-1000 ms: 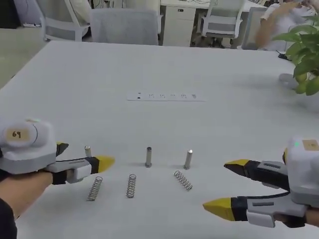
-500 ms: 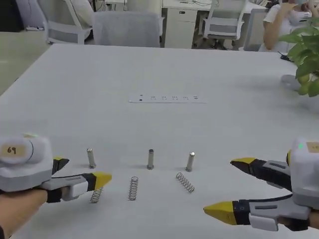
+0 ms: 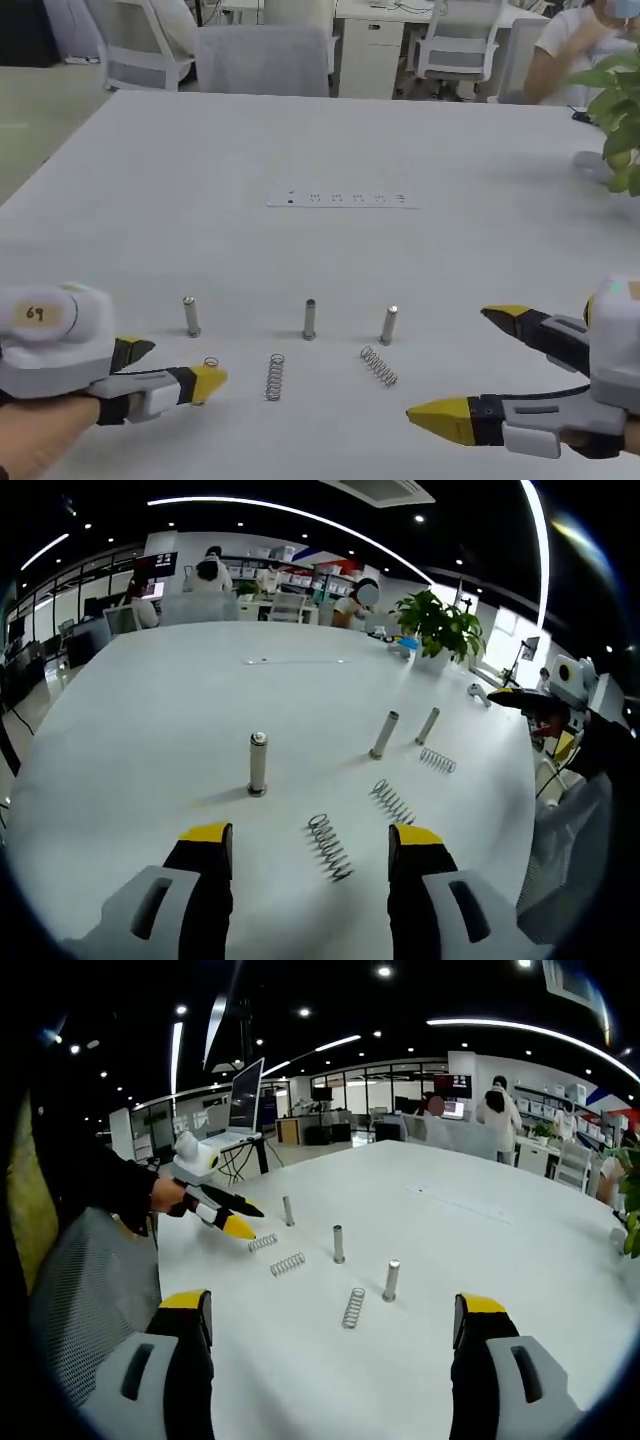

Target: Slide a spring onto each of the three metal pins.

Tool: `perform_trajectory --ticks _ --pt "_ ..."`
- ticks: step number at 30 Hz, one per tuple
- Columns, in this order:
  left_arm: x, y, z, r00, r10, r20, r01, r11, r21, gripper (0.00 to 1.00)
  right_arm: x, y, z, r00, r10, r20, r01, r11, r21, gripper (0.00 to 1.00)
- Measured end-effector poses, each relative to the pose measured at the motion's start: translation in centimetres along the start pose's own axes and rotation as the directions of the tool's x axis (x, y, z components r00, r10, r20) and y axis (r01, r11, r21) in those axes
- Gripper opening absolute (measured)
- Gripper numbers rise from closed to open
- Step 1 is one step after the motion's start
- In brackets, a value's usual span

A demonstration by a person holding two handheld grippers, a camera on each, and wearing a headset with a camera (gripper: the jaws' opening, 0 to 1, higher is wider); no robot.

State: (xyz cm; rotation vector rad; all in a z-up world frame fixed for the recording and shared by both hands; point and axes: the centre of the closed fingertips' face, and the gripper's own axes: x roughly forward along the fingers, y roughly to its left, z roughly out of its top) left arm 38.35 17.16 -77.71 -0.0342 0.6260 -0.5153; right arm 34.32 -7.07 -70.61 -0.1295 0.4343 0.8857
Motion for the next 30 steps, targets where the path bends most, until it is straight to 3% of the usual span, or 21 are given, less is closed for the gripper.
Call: perform_trajectory --ticks 15,30 --pt "0.3 -0.7 -1.1 0.9958 -0.003 -0.091 0.007 0.999 0.046 0.33 0.2 0.2 -0.2 0.9999 0.011 0.000 -0.011 1.000 0.013 1.00" --pt "0.2 -1.2 -2.3 0.9858 -0.004 -0.168 0.015 0.998 0.066 0.23 0.3 0.6 -0.6 0.9996 0.026 -0.008 -0.026 0.999 0.021 1.00"
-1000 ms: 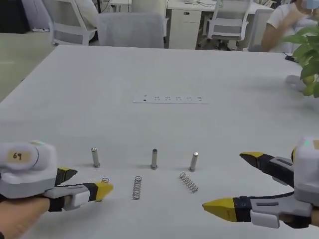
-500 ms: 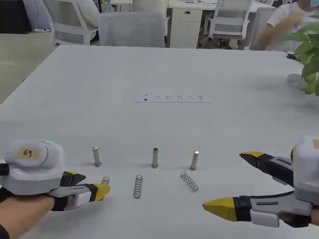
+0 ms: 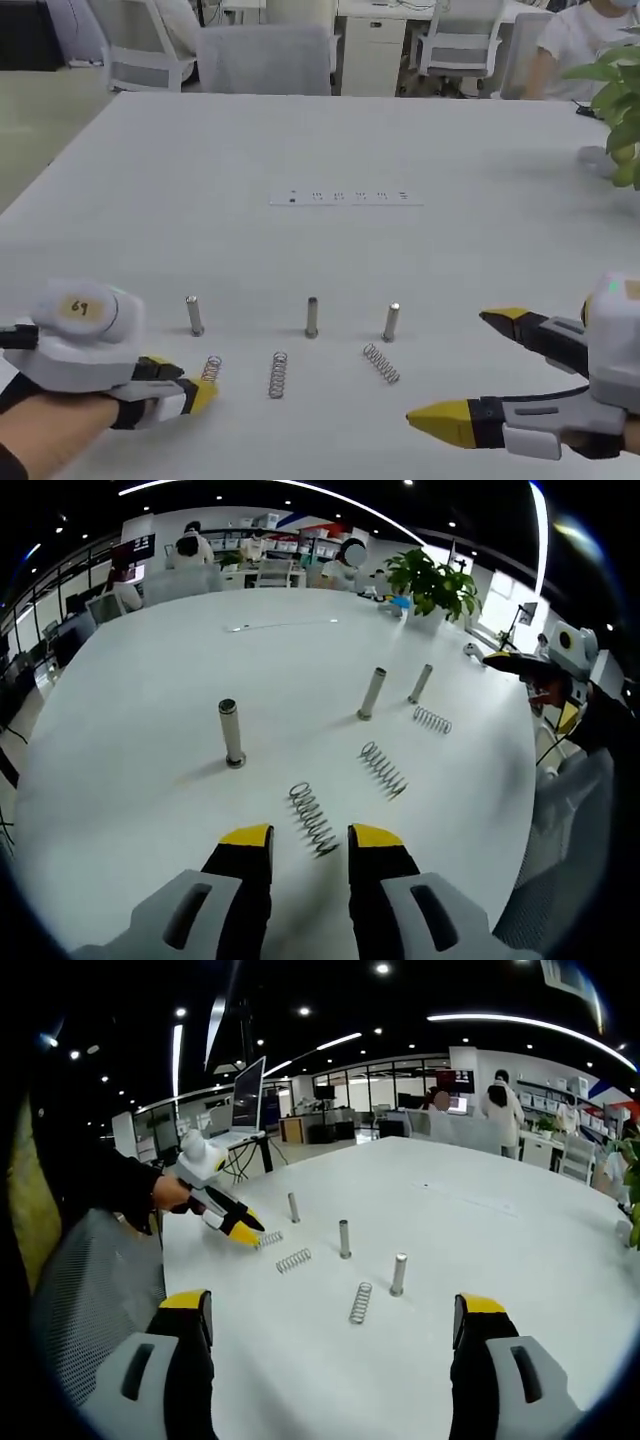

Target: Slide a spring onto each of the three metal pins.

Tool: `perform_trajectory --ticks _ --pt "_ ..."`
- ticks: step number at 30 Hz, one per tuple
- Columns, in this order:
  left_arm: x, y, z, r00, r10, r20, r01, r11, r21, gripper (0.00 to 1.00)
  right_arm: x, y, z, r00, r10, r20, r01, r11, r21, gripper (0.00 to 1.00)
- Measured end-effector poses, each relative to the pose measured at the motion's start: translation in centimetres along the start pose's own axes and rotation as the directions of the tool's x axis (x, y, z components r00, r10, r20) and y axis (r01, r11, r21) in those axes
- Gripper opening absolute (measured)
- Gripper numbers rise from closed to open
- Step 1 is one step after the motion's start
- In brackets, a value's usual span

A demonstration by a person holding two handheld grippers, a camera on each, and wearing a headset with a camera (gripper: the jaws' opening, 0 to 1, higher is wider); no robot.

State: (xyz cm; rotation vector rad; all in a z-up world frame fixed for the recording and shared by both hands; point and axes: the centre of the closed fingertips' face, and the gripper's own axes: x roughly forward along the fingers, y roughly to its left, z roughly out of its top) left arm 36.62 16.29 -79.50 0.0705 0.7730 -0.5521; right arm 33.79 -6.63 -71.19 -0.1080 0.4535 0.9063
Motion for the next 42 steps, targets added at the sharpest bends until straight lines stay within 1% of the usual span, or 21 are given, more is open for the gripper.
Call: perform_trajectory --ticks 4,9,15,23,27,33,39,42 --pt "0.1 -0.2 -0.2 1.0000 -0.001 -0.007 0.001 1.000 0.011 0.22 0.0 0.0 0.0 1.0000 0.002 -0.001 -0.002 1.000 0.000 0.99" --pt "0.3 -0.2 -0.4 0.9998 0.003 -0.018 -0.003 1.000 0.024 0.21 -0.1 0.0 0.1 1.0000 0.001 0.003 -0.001 1.000 0.000 0.99" --pt "0.2 0.3 -0.7 0.9993 0.023 -0.030 -0.022 0.999 0.039 0.19 -0.2 0.1 0.1 1.0000 0.007 0.001 -0.007 1.000 0.001 0.98" --pt "-0.3 1.4 -0.9 0.9978 0.056 -0.035 -0.055 0.997 0.051 0.15 -0.2 0.1 0.1 0.9999 0.012 -0.001 -0.012 1.000 0.000 0.97" --pt "-0.3 1.2 -1.0 0.9976 0.057 -0.039 -0.055 0.997 0.058 0.14 -0.2 0.2 0.1 0.9999 0.015 -0.003 -0.015 1.000 0.002 0.97" --pt "-0.2 0.8 -0.6 0.9983 0.055 -0.020 -0.053 0.996 0.073 0.13 -0.1 0.2 0.0 0.9998 0.017 -0.006 -0.017 1.000 0.005 0.96" --pt "0.0 1.0 -0.9 0.9976 0.064 -0.028 -0.061 0.994 0.086 0.10 -0.1 0.3 0.0 0.9998 0.018 -0.007 -0.018 1.000 0.005 0.96" --pt "0.0 0.9 -0.7 0.9979 0.062 -0.017 -0.060 0.994 0.092 0.09 -0.2 0.2 -0.1 0.9998 0.017 -0.010 -0.017 1.000 0.005 0.96"
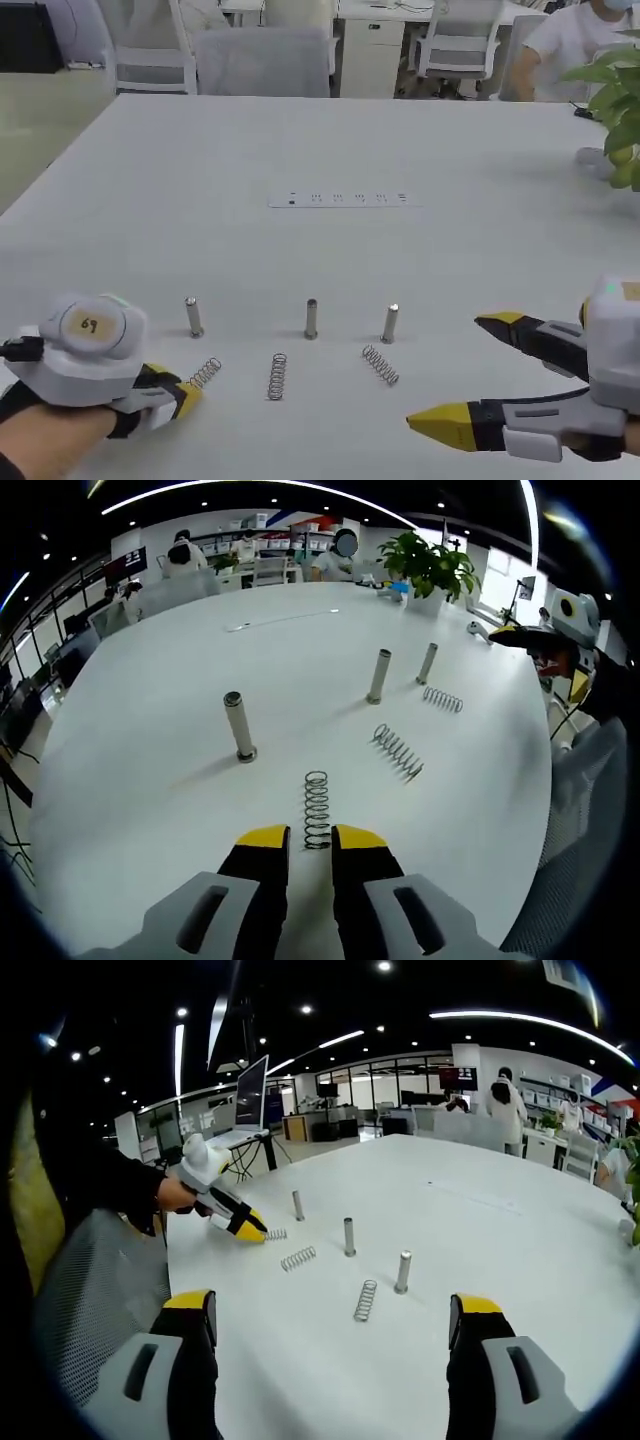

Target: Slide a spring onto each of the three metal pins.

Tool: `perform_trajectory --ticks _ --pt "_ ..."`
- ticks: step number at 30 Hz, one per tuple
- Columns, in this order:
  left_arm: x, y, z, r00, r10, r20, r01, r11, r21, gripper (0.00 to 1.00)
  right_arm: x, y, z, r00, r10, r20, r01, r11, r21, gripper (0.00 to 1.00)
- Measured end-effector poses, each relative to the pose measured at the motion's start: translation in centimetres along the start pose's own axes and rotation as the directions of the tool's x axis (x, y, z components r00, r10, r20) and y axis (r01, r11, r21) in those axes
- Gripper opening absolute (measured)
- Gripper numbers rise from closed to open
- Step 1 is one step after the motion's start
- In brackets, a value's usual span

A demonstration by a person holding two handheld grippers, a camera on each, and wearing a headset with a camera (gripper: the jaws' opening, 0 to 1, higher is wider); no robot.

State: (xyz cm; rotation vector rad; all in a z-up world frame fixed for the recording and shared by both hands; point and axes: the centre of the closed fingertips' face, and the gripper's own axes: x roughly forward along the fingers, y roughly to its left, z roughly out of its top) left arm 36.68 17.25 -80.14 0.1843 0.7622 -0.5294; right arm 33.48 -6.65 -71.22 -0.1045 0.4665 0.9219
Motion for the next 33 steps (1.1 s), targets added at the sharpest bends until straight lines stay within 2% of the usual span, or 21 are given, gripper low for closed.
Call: perform_trajectory --ticks 12,19,23,30,33 --pt "0.3 0.1 0.1 0.9999 -0.004 0.012 0.003 0.999 0.037 0.03 0.0 0.0 0.0 1.0000 -0.001 -0.002 0.001 1.000 -0.003 0.95" --pt "0.4 0.1 0.1 0.9998 -0.015 0.011 0.014 0.999 0.047 0.03 0.0 0.0 0.1 1.0000 0.000 -0.002 0.000 1.000 -0.003 0.95" --pt "0.4 0.3 0.0 0.9998 -0.015 0.011 0.014 0.997 0.072 0.03 0.0 0.1 0.2 1.0000 0.001 -0.001 -0.001 1.000 -0.004 0.95" --pt "-0.2 0.0 0.6 0.9989 -0.031 0.034 0.029 0.996 0.085 0.02 -0.2 0.1 0.5 1.0000 0.001 0.002 -0.001 1.000 -0.012 0.95" --pt "-0.6 -0.6 1.0 0.9977 -0.054 0.040 0.050 0.994 0.100 0.02 -0.3 0.2 0.6 1.0000 0.003 0.003 -0.003 1.000 -0.014 0.94"
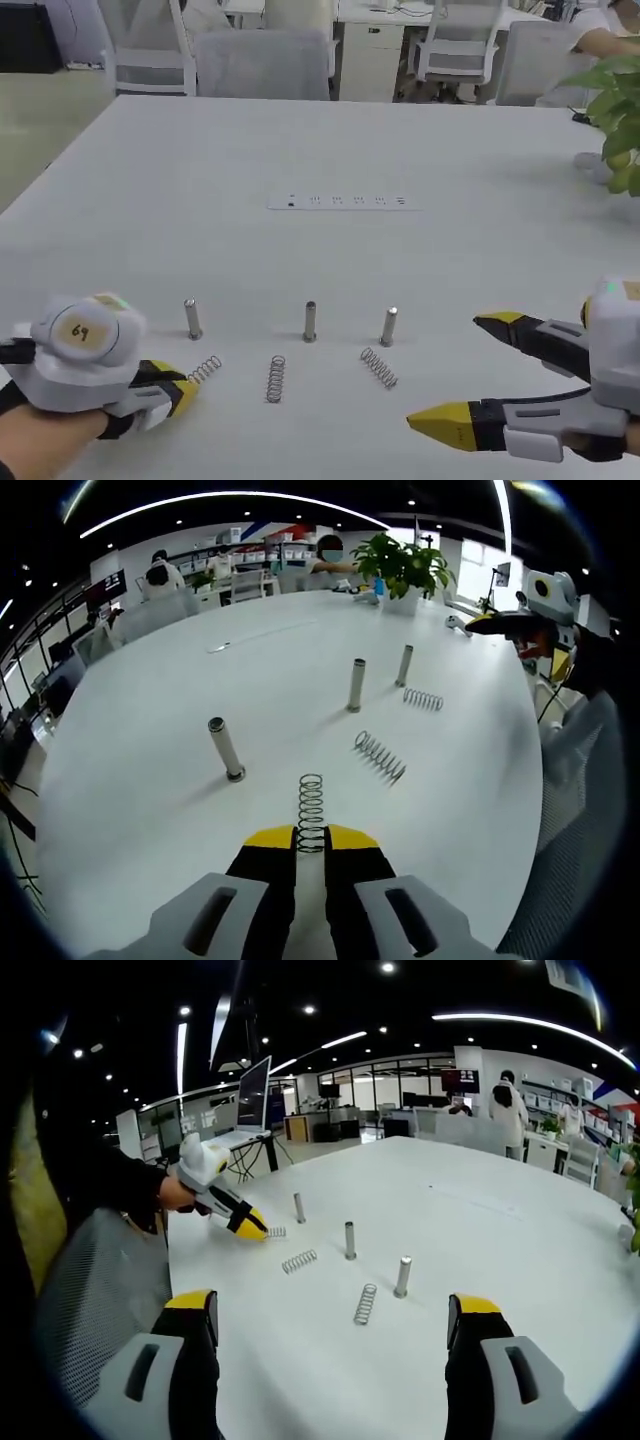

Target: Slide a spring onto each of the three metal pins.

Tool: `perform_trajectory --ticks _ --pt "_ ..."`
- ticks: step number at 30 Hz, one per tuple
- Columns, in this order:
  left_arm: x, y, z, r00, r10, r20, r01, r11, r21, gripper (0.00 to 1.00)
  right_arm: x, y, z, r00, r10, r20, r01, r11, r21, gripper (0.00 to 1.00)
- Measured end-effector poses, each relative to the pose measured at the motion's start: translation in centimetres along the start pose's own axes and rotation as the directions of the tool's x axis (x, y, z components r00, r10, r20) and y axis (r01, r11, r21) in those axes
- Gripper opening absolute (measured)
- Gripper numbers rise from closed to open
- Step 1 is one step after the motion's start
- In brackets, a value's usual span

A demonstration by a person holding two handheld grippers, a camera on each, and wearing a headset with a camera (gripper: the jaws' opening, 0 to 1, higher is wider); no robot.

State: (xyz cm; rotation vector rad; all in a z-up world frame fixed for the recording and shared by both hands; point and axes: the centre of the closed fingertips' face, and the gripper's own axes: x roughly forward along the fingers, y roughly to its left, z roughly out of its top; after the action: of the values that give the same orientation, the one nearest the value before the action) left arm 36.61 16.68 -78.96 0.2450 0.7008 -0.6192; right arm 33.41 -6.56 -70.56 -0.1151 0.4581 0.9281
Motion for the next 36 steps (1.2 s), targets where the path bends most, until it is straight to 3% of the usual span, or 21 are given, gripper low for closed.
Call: perform_trajectory --ticks 12,17,22,27,31,33,36 --pt "-2.9 -2.2 2.3 0.9944 -0.087 0.060 0.081 0.992 0.101 0.02 -0.2 0.4 0.7 0.9999 0.012 0.003 -0.012 1.000 -0.017 0.93" --pt "-4.1 -4.0 3.6 0.9846 -0.154 0.083 0.138 0.975 0.172 0.02 -0.3 0.7 1.1 0.9997 0.024 -0.001 -0.024 0.999 -0.034 0.92" --pt "-5.3 -5.4 5.4 0.9690 -0.219 0.114 0.191 0.957 0.217 0.02 -0.4 1.2 1.6 0.9992 0.039 -0.001 -0.039 0.998 -0.053 0.91" --pt "-6.4 -7.4 6.8 0.9480 -0.299 0.109 0.253 0.915 0.314 0.02 -0.3 2.1 2.2 0.9977 0.068 0.006 -0.067 0.995 -0.067 0.90" --pt "-7.1 -8.2 7.4 0.9345 -0.340 0.105 0.286 0.893 0.347 0.02 -0.1 3.1 2.7 0.9954 0.096 0.002 -0.095 0.991 -0.090 0.89" --pt "-7.6 -8.8 7.7 0.9247 -0.367 0.101 0.306 0.875 0.375 0.02 -0.1 3.7 3.2 0.9927 0.121 0.010 -0.119 0.988 -0.097 0.87" --pt "-7.9 -9.1 7.7 0.9194 -0.385 0.083 0.322 0.856 0.404 0.02 -0.1 4.3 3.7 0.9895 0.145 0.006 -0.143 0.983 -0.111 0.84"
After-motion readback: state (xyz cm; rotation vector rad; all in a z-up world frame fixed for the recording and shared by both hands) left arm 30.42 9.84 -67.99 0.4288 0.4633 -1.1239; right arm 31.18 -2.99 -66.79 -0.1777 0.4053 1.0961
